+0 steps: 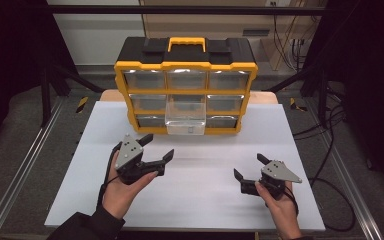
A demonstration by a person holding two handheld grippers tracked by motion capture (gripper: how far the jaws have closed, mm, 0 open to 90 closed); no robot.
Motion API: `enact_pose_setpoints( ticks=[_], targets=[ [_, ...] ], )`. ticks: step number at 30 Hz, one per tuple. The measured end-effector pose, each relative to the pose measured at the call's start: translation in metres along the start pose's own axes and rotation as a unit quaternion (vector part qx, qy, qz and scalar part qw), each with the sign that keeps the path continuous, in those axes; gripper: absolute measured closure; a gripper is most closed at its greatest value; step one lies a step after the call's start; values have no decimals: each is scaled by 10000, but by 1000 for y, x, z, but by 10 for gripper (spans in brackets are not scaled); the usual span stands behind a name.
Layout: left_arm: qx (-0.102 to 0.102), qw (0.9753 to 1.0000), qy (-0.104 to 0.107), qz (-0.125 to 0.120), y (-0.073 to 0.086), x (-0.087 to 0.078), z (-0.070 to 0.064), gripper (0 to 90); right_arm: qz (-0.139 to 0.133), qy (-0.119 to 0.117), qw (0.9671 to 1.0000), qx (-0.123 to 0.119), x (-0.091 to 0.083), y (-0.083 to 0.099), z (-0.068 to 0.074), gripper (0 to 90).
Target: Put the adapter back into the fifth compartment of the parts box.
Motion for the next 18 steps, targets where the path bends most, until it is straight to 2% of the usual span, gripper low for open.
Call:
enact_pose_setpoints(
  ticks=[2, 7, 10, 13, 15, 18],
  targets=[
    [73, 9999, -85, 40, -3, 6, -3, 188, 0, -67, 10000, 10, 0, 0, 2, 44],
    [3, 9995, -328, -48, -9, 16, -1, 262, 0, -94, 10000, 18, 0, 1, 4, 41],
    [55, 9989, -450, -83, -11, 19, 1, 334, -14, -64, 10000, 36, -1, 1, 2, 41],
    [-89, 9988, -465, -104, -12, 19, 3, 427, 18, -53, 9999, 103, 1, 2, 2, 39],
    [-69, 9986, -506, -101, -12, 19, 5, 498, 9, -92, 9998, 151, 2, 1, 3, 40],
    [-39, 9981, -603, -128, -12, 18, 7, 585, 27, -118, 9999, 36, 2, 1, 5, 39]
  ],
)
Point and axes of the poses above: each handheld gripper's, and its own axes: x roughly forward along the jaws, y roughly out of its underside, z roughly to its left, the point moved 2 cm from there along x, roughly forward along the jaws, and after that the axes turned 14 degrees about z, right-handed, at the moved point
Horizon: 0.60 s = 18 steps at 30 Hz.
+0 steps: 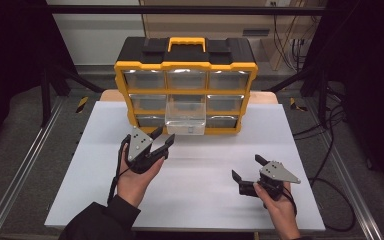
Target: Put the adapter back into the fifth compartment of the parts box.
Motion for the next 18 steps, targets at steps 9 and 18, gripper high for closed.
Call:
enact_pose_setpoints(
  ticks=[9, 18],
  targets=[
    [-539, 9985, 122, 35, 2, 3, -2, 799, 2, 36, 10000, 1, 0, 1, -4, 37],
    [-621, 9977, 244, 106, 4, 13, -2, 894, -1, 62, 9999, -113, -1, 0, -3, 38]
  ],
)
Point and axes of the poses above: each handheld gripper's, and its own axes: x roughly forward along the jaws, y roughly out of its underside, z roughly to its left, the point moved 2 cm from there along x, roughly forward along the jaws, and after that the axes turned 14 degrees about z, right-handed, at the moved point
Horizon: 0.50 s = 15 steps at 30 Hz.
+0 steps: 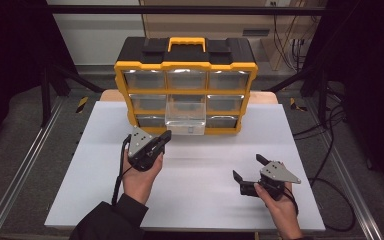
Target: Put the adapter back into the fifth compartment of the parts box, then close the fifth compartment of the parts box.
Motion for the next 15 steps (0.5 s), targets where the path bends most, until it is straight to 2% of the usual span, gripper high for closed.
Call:
enact_pose_setpoints(
  ticks=[4, 11, 15],
  targets=[
    [-120, 9999, 114, 13, 1, 7, 2, 895, 29, -43, 10000, -85, 2, 0, 2, 38],
    [56, 9999, -36, 123, 5, 13, 2, 894, 69, -116, 9996, -237, 4, -1, 6, 39],
    [27, 9999, -79, 132, 5, 18, 1, 894, 58, -115, 9997, -223, 4, -1, 5, 39]
  ],
)
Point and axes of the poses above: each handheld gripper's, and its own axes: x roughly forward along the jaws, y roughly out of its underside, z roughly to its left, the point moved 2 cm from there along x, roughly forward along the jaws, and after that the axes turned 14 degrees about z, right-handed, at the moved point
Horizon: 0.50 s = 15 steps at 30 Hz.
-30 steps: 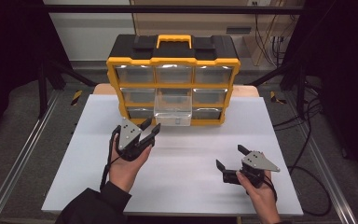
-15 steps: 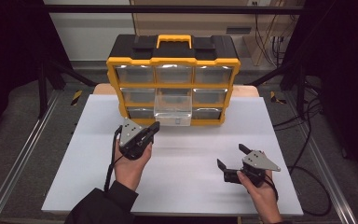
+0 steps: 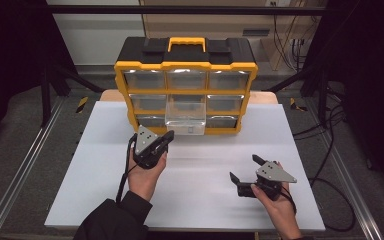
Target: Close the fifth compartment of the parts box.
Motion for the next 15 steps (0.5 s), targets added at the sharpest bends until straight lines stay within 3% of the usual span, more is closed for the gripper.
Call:
enact_pose_setpoints(
  ticks=[5, 11, 15],
  targets=[
    [-155, 9999, -7, 4, 0, 7, -1, 893, -38, 20, 10000, 62, -2, 1, -1, 38],
    [-130, 9999, 27, 40, -2, 12, -8, 894, -57, 18, 10000, 67, -2, 0, -1, 38],
    [-400, 9991, 158, 49, -2, 18, -9, 895, -89, 15, 9999, 83, -4, 0, -1, 38]
  ],
)
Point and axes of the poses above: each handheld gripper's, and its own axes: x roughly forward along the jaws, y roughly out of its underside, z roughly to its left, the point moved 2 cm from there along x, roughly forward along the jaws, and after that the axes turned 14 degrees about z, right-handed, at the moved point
